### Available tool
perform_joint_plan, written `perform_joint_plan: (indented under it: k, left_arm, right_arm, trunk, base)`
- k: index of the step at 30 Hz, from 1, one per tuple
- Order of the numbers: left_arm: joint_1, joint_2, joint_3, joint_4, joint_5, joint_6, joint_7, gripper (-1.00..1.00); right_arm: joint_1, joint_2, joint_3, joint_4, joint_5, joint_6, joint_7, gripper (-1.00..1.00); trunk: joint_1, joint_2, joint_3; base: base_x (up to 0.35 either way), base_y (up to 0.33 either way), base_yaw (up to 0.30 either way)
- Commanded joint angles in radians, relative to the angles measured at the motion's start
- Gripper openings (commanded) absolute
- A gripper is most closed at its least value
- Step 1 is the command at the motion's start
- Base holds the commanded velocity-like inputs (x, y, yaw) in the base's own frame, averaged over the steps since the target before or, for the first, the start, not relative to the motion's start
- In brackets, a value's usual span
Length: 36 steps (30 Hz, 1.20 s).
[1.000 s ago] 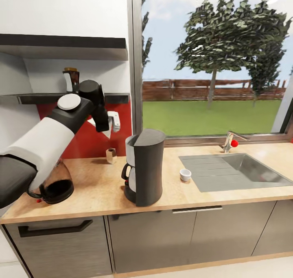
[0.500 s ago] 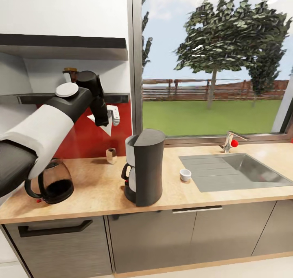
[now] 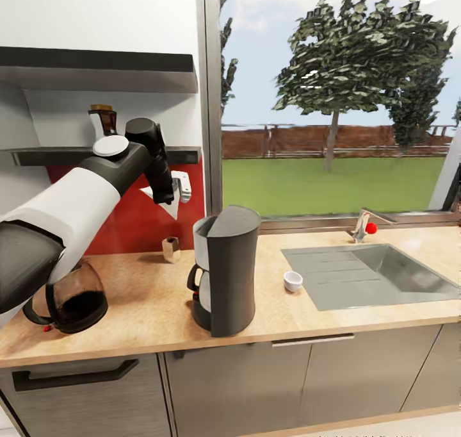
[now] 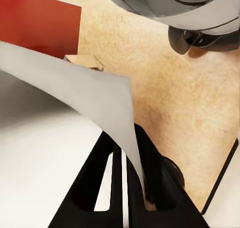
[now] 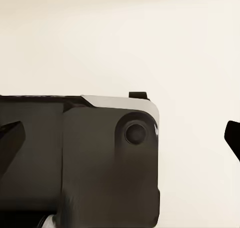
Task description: Set up a coffee station on the kitchen countertop: keep the coffee maker on the countertop, move the bottle of coffee from the kitchen shelf to the counter next to the coffee maker, place a paper coffee filter on top of the coffee maker, put the saucer next to the coffee maker with the coffee cup on the saucer, and place the electric kettle next to the coffee maker.
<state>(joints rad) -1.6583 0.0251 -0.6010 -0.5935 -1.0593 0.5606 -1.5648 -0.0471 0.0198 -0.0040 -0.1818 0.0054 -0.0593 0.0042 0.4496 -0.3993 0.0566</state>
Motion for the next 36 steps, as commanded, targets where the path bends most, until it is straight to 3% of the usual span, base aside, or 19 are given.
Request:
perform_joint_plan:
  k: [1, 9, 36]
  left_arm:
    - [-0.001, 0.001, -0.005, -0.002, -0.002, 0.005, -0.006, -1.00]
    - [-0.005, 0.000, -0.006, -0.002, -0.002, 0.005, -0.006, -1.00]
    - [-0.003, -0.018, -0.001, -0.002, 0.000, 0.007, -0.006, -1.00]
  right_arm:
    - [0.000, 0.000, -0.001, 0.001, 0.001, -0.004, 0.000, 1.00]
    - [-0.001, 0.000, -0.001, 0.001, 0.000, -0.004, 0.000, 1.00]
    - [0.000, -0.002, -0.001, 0.001, 0.001, -0.004, 0.000, 1.00]
  trunk:
    - [0.000, -0.001, 0.000]
    - [0.000, -0.001, 0.002]
    - [0.000, -0.001, 0.002]
  base:
    - [0.020, 0.000, -0.198]
    - [0.004, 0.000, -0.198]
    - [0.048, -0.022, -0.006]
